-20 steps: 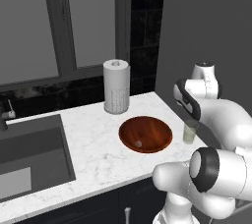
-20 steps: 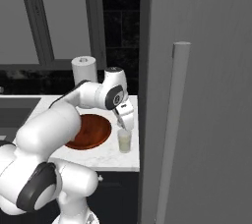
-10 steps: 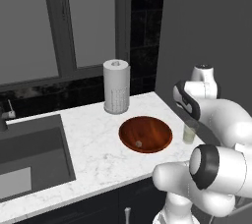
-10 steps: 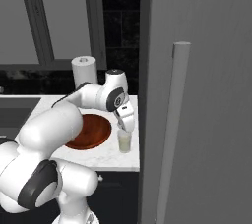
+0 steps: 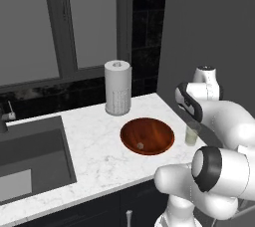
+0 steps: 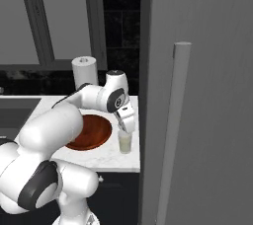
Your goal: Grab a lemon wedge from the fridge and one ice cube from the ice bowl, and put them in the glass of lemonade.
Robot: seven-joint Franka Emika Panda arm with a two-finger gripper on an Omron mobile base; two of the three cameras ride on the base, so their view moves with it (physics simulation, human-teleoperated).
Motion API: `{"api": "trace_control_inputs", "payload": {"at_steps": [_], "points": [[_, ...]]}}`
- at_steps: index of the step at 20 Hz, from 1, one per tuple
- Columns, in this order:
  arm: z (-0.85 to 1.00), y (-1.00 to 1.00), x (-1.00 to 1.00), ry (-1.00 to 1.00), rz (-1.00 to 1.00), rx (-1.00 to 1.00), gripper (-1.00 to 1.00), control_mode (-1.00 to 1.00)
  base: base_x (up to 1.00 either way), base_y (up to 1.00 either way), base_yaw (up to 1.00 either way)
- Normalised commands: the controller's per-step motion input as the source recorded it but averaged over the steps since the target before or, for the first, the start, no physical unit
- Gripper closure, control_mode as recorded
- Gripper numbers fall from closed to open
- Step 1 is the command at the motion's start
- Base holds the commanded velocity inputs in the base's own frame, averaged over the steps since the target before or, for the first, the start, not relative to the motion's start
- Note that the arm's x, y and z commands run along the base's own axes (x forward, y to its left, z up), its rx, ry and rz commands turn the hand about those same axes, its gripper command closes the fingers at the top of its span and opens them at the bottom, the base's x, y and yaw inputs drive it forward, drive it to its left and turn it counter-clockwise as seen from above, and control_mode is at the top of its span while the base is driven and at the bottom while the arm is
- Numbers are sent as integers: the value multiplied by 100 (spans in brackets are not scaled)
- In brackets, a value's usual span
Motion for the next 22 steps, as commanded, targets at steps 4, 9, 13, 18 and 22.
{"api": "trace_control_inputs", "payload": {"at_steps": [4,9,13,18,22], "points": [[0,14,0,0,0,0,100,-100,0,0,0],[0,8,7,0,0,0,100,-100,0,0,0],[0,5,26,2,-1,0,100,-100,0,0,0],[0,-1,7,1,0,0,100,-100,0,0,0],[0,-8,11,0,0,0,100,-100,0,0,0]]}}
